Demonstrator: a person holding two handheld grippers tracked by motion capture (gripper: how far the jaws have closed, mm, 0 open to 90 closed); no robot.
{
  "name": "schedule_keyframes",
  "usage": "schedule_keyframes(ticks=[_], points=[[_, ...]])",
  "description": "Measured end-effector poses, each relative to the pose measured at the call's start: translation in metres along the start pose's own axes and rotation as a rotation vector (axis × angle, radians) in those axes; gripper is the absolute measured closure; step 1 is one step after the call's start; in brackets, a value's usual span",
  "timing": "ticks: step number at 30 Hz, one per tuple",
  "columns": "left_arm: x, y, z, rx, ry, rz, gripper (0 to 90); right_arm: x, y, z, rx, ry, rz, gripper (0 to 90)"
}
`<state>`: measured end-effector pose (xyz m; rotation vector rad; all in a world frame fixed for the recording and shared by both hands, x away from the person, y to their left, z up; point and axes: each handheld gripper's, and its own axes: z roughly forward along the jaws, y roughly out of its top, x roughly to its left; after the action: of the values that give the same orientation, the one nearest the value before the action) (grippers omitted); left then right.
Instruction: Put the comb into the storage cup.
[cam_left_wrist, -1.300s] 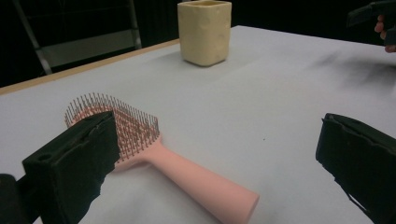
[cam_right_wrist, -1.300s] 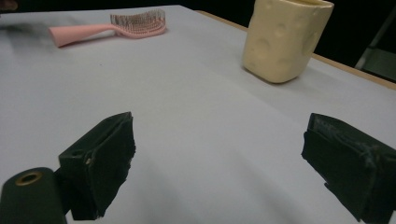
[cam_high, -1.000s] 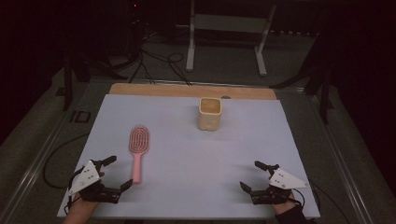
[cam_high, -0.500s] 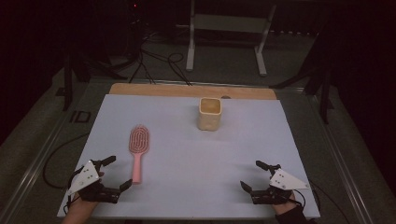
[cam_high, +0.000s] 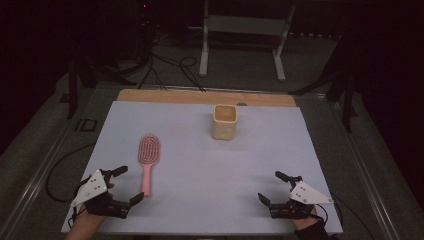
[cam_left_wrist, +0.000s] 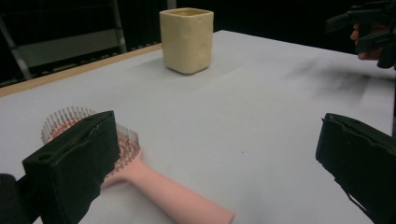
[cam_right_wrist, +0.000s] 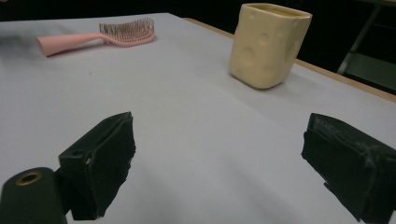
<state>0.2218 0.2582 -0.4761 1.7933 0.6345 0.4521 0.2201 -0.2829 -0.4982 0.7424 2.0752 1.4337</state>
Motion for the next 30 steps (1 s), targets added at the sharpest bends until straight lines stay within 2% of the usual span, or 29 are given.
schedule_keyframes(ticks=[5,11,14,18,25,26,27,30], points=[[0.003,0.021,-0.006,-0.012,-0.063,-0.019,0.0,-0.001,0.001,-0.001,-0.009,-0.002,-0.003,9.0],[0.006,0.036,-0.008,0.005,-0.056,0.000,0.0,0.000,0.001,-0.001,-0.013,-0.004,0.001,9.0],[0.006,0.047,-0.006,0.027,-0.066,0.015,0.0,0.000,0.001,-0.001,-0.015,-0.006,-0.002,9.0],[0.008,0.055,-0.003,0.029,-0.058,-0.003,0.0,0.000,0.001,-0.001,-0.013,-0.003,0.000,9.0],[0.008,0.069,0.010,0.055,-0.054,0.004,0.0,0.000,0.002,-0.001,-0.019,0.005,0.004,9.0],[0.009,0.070,0.012,0.064,-0.063,-0.006,0.0,0.000,0.002,-0.001,-0.018,0.004,0.003,9.0],[0.008,0.073,0.017,0.085,-0.074,-0.005,0.0,0.000,0.002,-0.001,-0.018,0.005,0.002,9.0],[0.007,0.074,0.023,0.108,-0.085,-0.002,0.0,0.000,0.002,-0.001,-0.018,0.008,0.005,9.0]])
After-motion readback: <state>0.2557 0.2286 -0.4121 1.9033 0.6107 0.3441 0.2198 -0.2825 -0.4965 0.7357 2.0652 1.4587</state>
